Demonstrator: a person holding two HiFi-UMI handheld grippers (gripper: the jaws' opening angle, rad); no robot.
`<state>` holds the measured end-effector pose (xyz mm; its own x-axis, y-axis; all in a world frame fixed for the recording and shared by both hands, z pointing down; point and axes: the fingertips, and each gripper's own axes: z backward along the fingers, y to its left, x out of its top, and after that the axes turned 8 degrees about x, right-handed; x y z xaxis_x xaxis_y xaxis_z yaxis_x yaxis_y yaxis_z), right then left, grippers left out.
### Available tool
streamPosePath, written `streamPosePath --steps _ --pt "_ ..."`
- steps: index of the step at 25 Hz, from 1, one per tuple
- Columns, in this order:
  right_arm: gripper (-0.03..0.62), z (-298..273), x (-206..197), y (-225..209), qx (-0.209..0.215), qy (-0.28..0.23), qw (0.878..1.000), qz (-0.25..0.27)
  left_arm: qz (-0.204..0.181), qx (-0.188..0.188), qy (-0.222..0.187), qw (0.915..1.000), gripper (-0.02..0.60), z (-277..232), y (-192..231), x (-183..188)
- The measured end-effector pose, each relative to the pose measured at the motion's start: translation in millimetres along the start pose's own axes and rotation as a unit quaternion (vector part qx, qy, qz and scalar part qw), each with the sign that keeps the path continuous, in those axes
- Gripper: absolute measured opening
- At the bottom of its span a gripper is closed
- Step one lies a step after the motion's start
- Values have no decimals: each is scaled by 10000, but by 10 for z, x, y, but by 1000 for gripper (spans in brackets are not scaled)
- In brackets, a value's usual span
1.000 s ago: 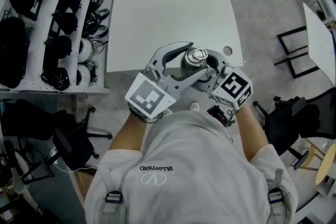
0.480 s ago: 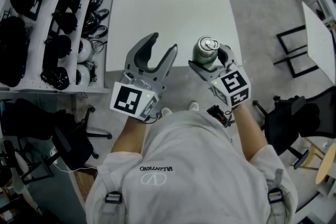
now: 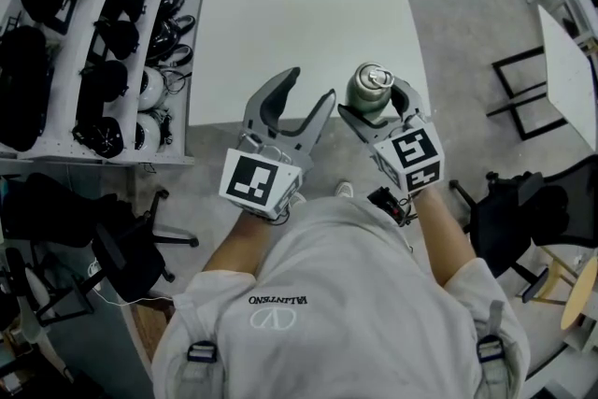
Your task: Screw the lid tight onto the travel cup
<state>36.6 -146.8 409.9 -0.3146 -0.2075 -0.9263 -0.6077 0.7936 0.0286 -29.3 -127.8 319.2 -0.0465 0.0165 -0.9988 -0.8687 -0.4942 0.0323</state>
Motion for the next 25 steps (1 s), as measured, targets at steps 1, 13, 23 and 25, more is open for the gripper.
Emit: streamPosePath --steps 1,13,23,25 --pt "387 -13 -4 24 -18 30 10000 31 0 -148 38 9999 250 -33 -109 -14" --pt "387 -117 40 235 -222 252 9980 527 -157 -696 529 9961 259 -342 -541 -59" --pt "387 -20 258 657 1623 -567 9827 692 -1175 -3016 -404 9453 258 -8 -804 195" --pt "385 35 318 793 2164 -756 9714 622 -946 -3375 -361 9359 258 86 -813 216"
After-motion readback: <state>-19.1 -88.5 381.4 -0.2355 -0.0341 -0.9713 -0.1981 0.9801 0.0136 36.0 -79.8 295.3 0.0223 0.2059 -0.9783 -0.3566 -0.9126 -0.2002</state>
